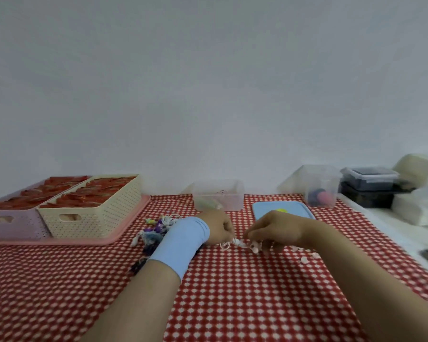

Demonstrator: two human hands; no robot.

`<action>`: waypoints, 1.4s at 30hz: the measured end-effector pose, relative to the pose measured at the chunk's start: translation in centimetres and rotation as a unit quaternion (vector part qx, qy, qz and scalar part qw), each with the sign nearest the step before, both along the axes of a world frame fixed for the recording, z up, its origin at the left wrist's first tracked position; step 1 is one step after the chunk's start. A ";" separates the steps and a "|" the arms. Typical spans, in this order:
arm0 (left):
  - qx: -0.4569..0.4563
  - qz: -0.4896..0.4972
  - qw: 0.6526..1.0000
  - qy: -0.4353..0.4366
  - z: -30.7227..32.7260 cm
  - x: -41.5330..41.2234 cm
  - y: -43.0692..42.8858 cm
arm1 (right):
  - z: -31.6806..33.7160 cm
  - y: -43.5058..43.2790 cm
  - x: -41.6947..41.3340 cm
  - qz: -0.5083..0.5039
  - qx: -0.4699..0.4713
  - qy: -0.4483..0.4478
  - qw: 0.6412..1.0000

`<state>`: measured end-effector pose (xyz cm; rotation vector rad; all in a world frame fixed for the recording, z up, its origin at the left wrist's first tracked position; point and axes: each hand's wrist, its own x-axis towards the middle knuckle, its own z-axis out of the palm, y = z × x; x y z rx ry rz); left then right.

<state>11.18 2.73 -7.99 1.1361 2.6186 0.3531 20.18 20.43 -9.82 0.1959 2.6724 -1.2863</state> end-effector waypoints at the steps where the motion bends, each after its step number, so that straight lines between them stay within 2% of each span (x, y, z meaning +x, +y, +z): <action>1: -0.027 -0.007 1.000 -0.008 -0.2 0.0 0.2 | -0.1 0.3 0.1 0.006 0.012 0.001 1.000; 4: -0.057 -0.008 0.998 -0.020 -0.6 0.0 0.5 | 0.0 1.3 0.1 -0.015 0.042 0.037 0.998; 9: 0.081 -0.007 0.996 0.021 -1.1 0.0 1.2 | -1.1 2.1 0.0 -0.062 0.087 0.126 0.986; 11: 0.121 -0.026 0.992 -0.002 -1.7 0.4 1.6 | -1.8 2.0 0.0 -0.048 0.127 0.119 0.983; 16: 0.088 -0.044 0.995 -0.028 -4.2 0.8 2.7 | -2.2 1.6 0.3 -0.026 0.176 0.071 0.982; 20: 0.131 -0.034 0.990 -0.034 -4.9 0.7 2.5 | -2.3 1.5 0.3 -0.026 0.181 0.074 0.980; 25: 0.292 0.031 0.952 -0.083 -5.5 1.1 2.1 | -2.4 1.9 0.6 -0.086 0.110 0.165 0.976; 27: 0.341 0.049 0.931 -0.121 -5.7 1.3 1.9 | -2.2 1.6 1.0 -0.113 0.023 0.187 0.976; 30: 0.398 0.069 0.900 -0.167 -6.0 1.3 1.6 | -1.9 1.1 1.6 -0.127 -0.100 0.169 0.972; 35: 0.438 0.095 0.861 -0.239 -6.5 0.9 1.7 | -2.1 1.2 1.6 -0.115 -0.205 0.126 0.964; 38: 0.446 0.094 0.846 -0.275 -6.6 0.9 2.0 | -2.2 1.5 1.3 -0.122 -0.278 0.124 0.945; 42: 0.451 0.092 0.839 -0.289 -6.8 1.0 2.1 | -2.3 1.5 1.0 -0.118 -0.307 0.123 0.936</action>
